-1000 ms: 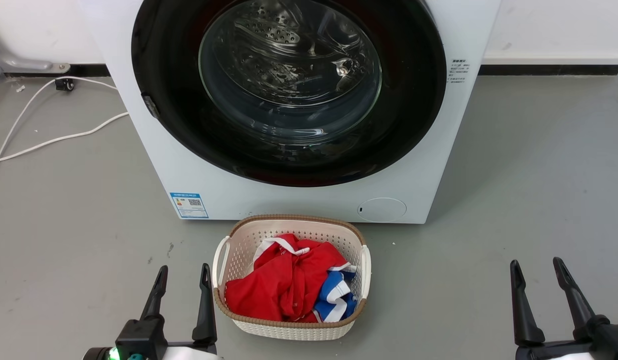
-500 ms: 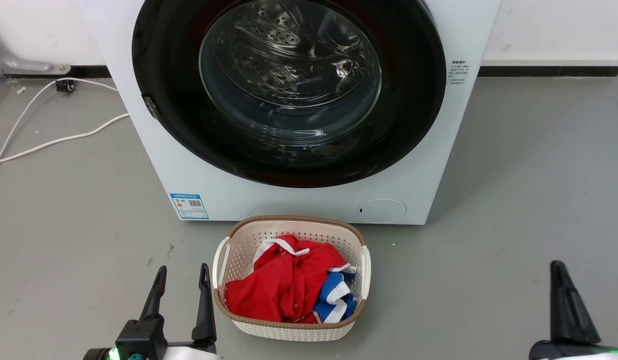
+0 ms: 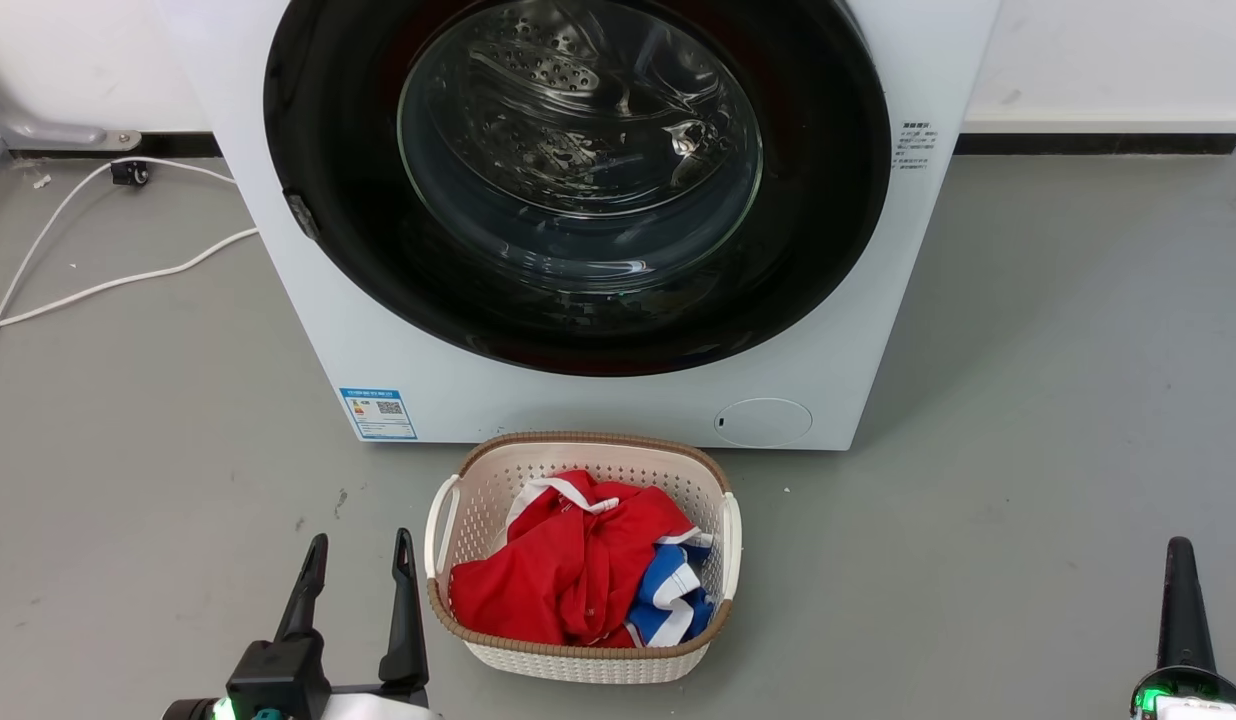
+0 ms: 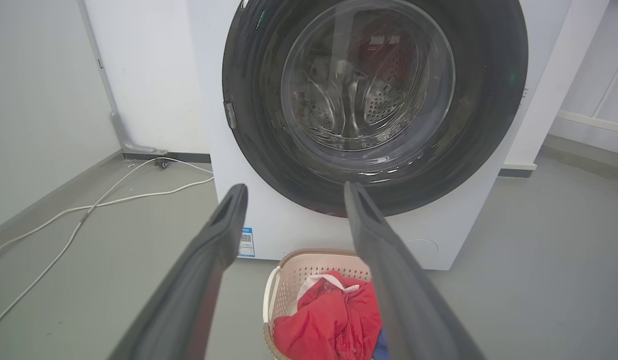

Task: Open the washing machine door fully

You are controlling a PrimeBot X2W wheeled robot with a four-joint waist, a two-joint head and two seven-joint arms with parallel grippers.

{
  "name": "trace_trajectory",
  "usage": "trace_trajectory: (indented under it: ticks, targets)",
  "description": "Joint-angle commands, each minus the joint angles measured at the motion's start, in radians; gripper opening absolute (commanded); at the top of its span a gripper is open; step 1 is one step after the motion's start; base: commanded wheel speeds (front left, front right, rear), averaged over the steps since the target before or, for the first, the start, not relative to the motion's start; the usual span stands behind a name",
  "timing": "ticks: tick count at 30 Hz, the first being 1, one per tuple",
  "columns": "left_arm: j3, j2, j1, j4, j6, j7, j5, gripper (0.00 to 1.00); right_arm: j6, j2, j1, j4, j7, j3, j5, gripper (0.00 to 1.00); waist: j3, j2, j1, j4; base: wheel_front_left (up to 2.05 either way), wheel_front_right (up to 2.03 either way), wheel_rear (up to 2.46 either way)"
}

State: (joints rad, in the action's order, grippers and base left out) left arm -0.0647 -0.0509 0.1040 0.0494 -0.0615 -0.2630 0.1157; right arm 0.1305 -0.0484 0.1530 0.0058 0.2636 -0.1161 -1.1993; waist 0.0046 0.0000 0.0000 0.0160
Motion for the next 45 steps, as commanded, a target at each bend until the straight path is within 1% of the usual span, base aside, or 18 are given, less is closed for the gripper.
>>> trace_trajectory:
  ticks: [1,4,8,10,13,15,17,19,22,31,36,39,42,45]
  targets:
    - [0.000,0.000,0.011,0.000,0.002,-0.003,-0.002,1.00,0.000,-0.003,0.007,-0.007,0.002,0.007,-0.038,0.00,0.000,0.0000,0.0000,0.000,0.00,0.00,0.00]
    - [0.001,0.000,0.011,0.000,0.003,-0.003,-0.002,1.00,0.000,-0.003,0.018,-0.021,0.002,0.034,-0.167,0.00,0.000,0.0000,0.0000,0.000,0.00,0.00,0.00]
    - [0.003,0.000,0.012,0.000,0.003,-0.003,-0.003,1.00,0.000,-0.003,0.033,-0.059,-0.013,0.075,-0.311,0.00,0.001,0.0000,0.0000,0.000,0.00,0.00,0.00]
    - [0.004,0.000,0.012,-0.001,0.002,-0.003,-0.003,1.00,0.000,-0.003,0.040,-0.079,-0.051,0.075,-0.389,0.00,0.003,0.0000,0.0000,-0.001,0.00,0.00,0.00]
    - [0.006,0.000,0.012,-0.002,0.001,-0.003,-0.002,1.00,0.000,-0.003,0.044,-0.101,-0.117,0.045,-0.509,0.00,0.005,0.0000,0.0000,-0.005,0.00,0.00,0.00]
    - [0.006,0.000,0.012,-0.002,0.001,-0.003,0.001,1.00,0.000,-0.003,0.049,-0.098,-0.166,0.020,-0.564,0.00,0.006,0.0000,0.0000,-0.005,0.00,0.00,0.00]
    - [0.006,0.000,0.012,-0.002,0.001,-0.003,0.003,1.00,0.000,-0.003,0.053,-0.092,-0.220,0.004,-0.595,0.00,0.006,0.0000,0.0000,-0.004,0.00,0.00,0.00]
    - [0.005,0.000,0.012,-0.001,0.001,-0.003,0.003,1.00,0.000,-0.003,0.059,-0.086,-0.270,-0.004,-0.606,0.00,0.006,0.0000,0.0000,-0.003,0.00,0.00,0.00]
    - [0.006,0.000,0.014,-0.003,-0.002,-0.003,0.000,1.00,0.000,-0.003,0.059,-0.078,-0.308,-0.012,-0.610,0.00,0.006,0.0000,0.0000,-0.003,0.00,0.00,0.00]
    - [0.007,0.000,0.015,-0.008,-0.007,-0.003,-0.006,1.00,0.000,-0.003,0.055,-0.068,-0.325,0.001,-0.586,0.00,0.007,0.0000,0.0000,-0.002,0.00,0.00,0.00]
    - [0.008,0.000,0.008,-0.011,-0.009,-0.003,-0.011,1.00,0.000,-0.003,0.021,-0.064,-0.333,-0.016,-0.574,0.00,0.015,0.0000,0.0000,0.000,0.00,0.00,0.00]
    - [0.011,0.000,-0.004,-0.014,-0.009,-0.003,-0.015,1.00,0.000,-0.003,-0.025,-0.054,-0.353,-0.048,-0.559,0.00,0.030,0.0000,0.0000,0.000,0.00,0.00,0.00]
    - [0.011,0.000,-0.017,-0.018,-0.007,-0.003,-0.017,1.00,0.000,-0.007,-0.099,-0.033,-0.381,-0.103,-0.543,0.00,0.053,0.0000,0.0000,0.002,0.00,0.00,0.00]
    - [0.009,0.000,-0.038,-0.026,-0.003,-0.003,-0.022,1.00,0.000,-0.028,-0.192,-0.003,-0.411,-0.159,-0.535,0.00,0.090,0.0000,0.0000,0.010,0.00,0.00,0.00]
